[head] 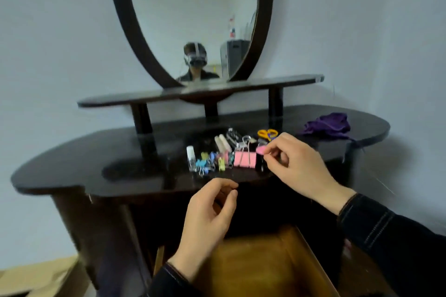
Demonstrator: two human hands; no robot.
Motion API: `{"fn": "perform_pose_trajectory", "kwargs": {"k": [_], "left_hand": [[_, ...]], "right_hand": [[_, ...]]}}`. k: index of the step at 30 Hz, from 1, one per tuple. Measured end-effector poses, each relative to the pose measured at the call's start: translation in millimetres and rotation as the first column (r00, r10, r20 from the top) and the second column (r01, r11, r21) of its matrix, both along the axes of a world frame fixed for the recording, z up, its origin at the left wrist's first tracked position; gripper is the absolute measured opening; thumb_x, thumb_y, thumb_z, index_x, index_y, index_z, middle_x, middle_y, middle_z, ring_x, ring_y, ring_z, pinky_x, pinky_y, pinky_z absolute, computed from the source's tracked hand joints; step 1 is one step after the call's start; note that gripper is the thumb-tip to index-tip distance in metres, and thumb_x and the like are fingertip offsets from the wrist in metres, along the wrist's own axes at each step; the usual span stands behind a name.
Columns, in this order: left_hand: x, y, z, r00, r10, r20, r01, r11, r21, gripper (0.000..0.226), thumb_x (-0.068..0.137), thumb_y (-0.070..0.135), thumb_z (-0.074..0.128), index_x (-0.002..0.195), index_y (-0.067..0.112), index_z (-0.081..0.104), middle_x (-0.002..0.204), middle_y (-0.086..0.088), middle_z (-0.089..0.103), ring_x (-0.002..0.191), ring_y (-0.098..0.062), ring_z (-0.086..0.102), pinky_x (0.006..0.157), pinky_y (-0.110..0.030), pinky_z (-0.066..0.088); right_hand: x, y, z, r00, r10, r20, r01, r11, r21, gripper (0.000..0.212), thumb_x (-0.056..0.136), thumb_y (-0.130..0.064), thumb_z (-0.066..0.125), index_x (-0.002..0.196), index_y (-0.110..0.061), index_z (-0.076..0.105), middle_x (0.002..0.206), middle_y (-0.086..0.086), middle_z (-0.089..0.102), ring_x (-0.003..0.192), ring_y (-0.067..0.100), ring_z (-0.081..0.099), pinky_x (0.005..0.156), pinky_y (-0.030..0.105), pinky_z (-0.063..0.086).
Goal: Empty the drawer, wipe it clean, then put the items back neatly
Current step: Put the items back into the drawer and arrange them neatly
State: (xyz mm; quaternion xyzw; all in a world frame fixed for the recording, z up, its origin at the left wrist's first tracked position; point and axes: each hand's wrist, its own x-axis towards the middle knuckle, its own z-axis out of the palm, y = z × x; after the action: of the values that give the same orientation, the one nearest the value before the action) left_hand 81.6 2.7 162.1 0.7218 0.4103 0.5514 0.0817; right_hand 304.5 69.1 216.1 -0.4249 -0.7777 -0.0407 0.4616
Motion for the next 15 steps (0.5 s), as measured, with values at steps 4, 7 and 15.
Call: {"fn": "perform_pose_trajectory", "kwargs": {"k": [4,7,15], "left_hand": [[-22,24,33,0.962,0.266,-0.054,-0.250,0.947,0.201,0.013,0.089,0.029,0.068,0.100,0.032,0.062,0.094,0.017,0.058,0.086,-0.011,0.058,0.068,-0.028,0.050],[-43,48,45,0.914,0.391,-0.111,-0.383,0.920,0.083,0.053,0.077,0.042,0.079,0.123,0.032,0.055,0.118,0.017,0.048,0.111,-0.005,0.044,0.088,-0.016,0.040],[-59,94,66,0.932,0.087,-0.351,-0.206,0.925,-0.319,0.049,0.073,0.042,0.085,0.111,0.037,0.055,0.101,0.009,0.062,0.091,0.006,0.057,0.075,-0.006,0.041]], "right_hand": [[-9,44,-1,0.990,-0.071,-0.119,0.041,0.970,-0.241,0.011,0.085,-0.039,0.072,0.092,-0.033,0.066,0.095,-0.017,0.053,0.077,-0.005,0.055,0.071,0.030,0.047],[-8,58,-4,0.990,-0.057,-0.132,0.008,0.940,-0.342,0.010,0.083,-0.048,0.072,0.080,-0.039,0.071,0.094,-0.018,0.057,0.083,-0.006,0.058,0.074,0.030,0.049],[1,60,9,0.901,0.126,-0.416,-0.327,0.827,-0.458,0.005,0.079,-0.035,0.082,0.079,-0.032,0.079,0.089,-0.010,0.073,0.062,0.000,0.063,0.055,0.016,0.046]]}}
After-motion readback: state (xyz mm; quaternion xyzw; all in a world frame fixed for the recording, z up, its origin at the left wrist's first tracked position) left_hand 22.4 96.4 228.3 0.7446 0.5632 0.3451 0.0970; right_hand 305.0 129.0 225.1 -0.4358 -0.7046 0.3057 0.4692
